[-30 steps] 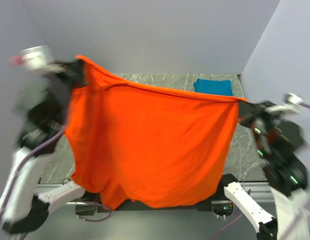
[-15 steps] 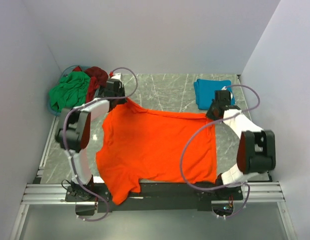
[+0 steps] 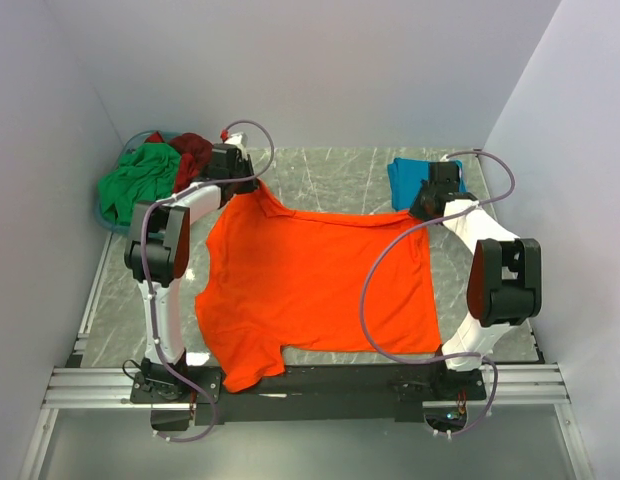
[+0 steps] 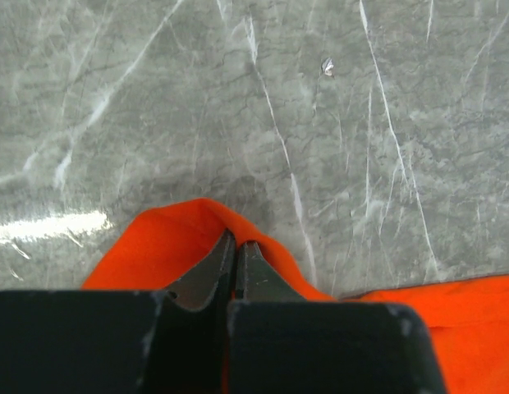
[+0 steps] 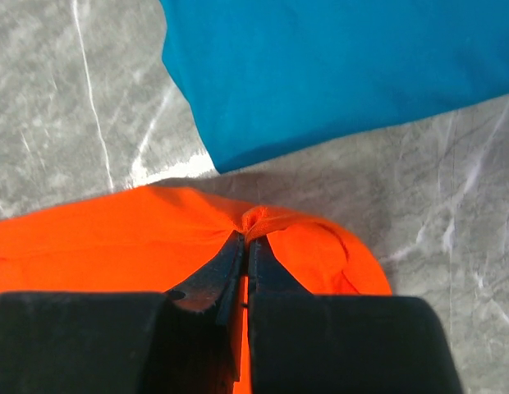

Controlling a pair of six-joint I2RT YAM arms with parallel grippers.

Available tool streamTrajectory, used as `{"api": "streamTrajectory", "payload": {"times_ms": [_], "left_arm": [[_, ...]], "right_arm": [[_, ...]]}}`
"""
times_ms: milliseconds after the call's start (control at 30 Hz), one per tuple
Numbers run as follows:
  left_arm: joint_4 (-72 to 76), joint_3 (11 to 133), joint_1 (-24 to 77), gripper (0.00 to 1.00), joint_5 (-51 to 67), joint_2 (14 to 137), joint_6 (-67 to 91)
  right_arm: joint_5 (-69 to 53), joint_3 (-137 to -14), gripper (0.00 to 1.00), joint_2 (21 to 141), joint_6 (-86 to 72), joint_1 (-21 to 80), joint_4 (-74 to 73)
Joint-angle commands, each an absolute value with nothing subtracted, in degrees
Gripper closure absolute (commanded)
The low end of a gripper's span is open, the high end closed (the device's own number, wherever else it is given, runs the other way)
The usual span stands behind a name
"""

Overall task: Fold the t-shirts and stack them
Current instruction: Fold the tshirt

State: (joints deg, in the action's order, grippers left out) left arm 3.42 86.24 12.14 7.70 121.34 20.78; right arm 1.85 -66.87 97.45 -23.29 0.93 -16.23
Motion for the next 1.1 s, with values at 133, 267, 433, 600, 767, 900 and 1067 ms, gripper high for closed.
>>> {"api": "streamTrajectory", "payload": {"times_ms": [133, 267, 433, 600, 767, 900, 1067], "left_arm": [[-2.3, 83.0, 12.3, 1.00, 7.7, 114.1, 26.8], [-4.7, 78.5, 12.4, 1.00, 7.6, 108.2, 30.9], [-11.6, 74.8, 13.5, 0.99, 2.4, 102.6, 34.6], [-18.9, 72.3, 15.6, 1.00, -2.7, 97.9, 37.4], [-24.9, 69.3, 16.3, 1.00, -6.1, 92.9, 43.5], [-30.0, 68.3, 17.7, 1.00, -9.2, 89.4, 46.7], [-34.8, 67.0, 18.2, 1.00, -9.5, 86.4, 50.3]], "right_arm": [[0.2, -68.7, 1.00, 94.8, -22.8, 0.5, -20.9], [-0.6, -67.4, 0.99, 90.9, -22.2, 0.5, -23.4], [-0.1, -66.4, 1.00, 88.2, -21.8, 0.5, -27.2], [2.1, -66.2, 1.00, 85.4, -21.4, 0.5, -30.6], [3.6, -66.8, 1.00, 84.6, -20.8, 0.4, -32.6], [5.9, -67.2, 1.00, 84.7, -20.6, 0.4, -33.4], [6.5, -67.4, 1.00, 84.7, -20.2, 0.4, -34.0]]}}
